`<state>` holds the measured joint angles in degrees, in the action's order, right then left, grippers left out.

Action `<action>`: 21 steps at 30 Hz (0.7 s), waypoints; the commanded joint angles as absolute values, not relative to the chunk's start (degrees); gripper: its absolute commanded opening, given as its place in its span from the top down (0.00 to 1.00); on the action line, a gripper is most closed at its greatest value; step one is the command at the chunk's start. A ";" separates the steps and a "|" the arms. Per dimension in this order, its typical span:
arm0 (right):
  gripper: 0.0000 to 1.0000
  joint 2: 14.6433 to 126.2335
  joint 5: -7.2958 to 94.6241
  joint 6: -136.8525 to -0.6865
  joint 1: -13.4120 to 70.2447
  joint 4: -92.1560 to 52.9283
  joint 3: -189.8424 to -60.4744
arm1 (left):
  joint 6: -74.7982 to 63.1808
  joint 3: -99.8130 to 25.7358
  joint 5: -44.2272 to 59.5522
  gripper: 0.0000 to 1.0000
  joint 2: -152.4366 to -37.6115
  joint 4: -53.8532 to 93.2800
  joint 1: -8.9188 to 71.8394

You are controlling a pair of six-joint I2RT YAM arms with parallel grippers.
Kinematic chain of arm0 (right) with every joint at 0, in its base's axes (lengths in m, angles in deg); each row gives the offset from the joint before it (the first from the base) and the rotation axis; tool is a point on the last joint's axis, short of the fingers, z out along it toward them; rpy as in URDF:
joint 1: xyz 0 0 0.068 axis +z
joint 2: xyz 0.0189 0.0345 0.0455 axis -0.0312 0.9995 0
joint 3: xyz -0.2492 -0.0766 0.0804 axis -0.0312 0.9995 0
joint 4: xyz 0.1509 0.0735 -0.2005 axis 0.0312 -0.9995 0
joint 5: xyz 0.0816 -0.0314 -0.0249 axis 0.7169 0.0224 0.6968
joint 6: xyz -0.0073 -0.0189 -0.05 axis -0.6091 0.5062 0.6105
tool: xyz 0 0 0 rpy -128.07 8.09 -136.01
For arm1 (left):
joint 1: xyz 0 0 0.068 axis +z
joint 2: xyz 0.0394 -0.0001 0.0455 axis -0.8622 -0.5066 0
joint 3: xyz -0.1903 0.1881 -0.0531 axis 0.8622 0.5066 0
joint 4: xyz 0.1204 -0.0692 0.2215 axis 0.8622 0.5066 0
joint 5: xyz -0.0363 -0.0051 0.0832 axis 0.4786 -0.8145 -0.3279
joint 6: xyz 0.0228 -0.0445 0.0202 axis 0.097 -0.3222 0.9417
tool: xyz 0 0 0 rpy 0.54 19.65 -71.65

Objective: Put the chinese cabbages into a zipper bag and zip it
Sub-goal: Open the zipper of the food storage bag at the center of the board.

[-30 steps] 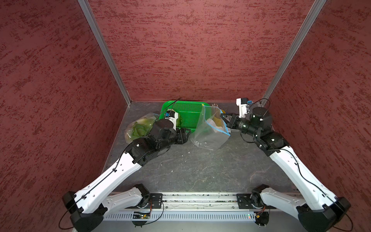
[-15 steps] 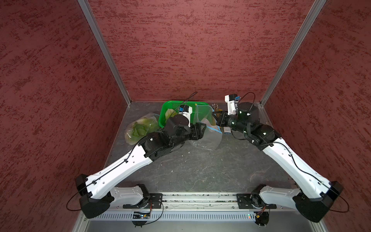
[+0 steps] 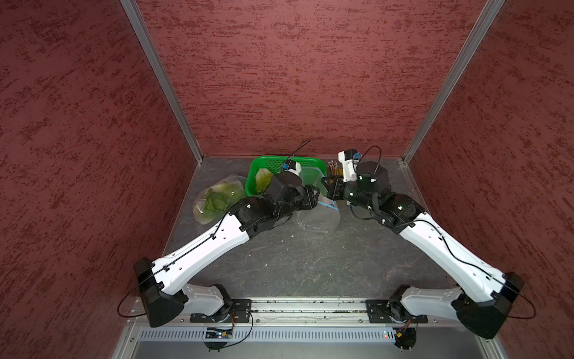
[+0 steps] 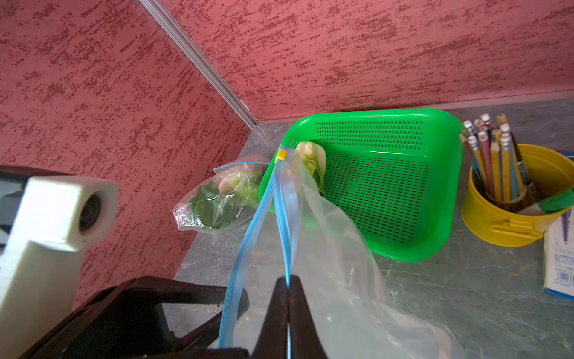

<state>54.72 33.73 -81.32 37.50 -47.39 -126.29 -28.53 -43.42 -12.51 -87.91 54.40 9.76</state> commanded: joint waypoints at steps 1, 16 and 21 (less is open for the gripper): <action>0.99 55.35 32.28 -80.44 38.39 -46.44 -128.56 | -28.71 -43.12 -10.92 0.51 -88.50 52.11 10.59; 0.93 55.13 33.69 -80.92 38.92 -48.11 -128.01 | -26.90 -38.42 -13.44 0.93 -84.84 52.82 11.51; 0.88 55.22 33.16 -80.50 38.95 -48.95 -128.53 | -24.87 -38.43 -13.88 1.00 -83.13 54.48 11.31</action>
<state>55.24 33.51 -81.12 38.55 -47.83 -126.31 -27.18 -38.70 -12.66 -84.94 53.28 11.40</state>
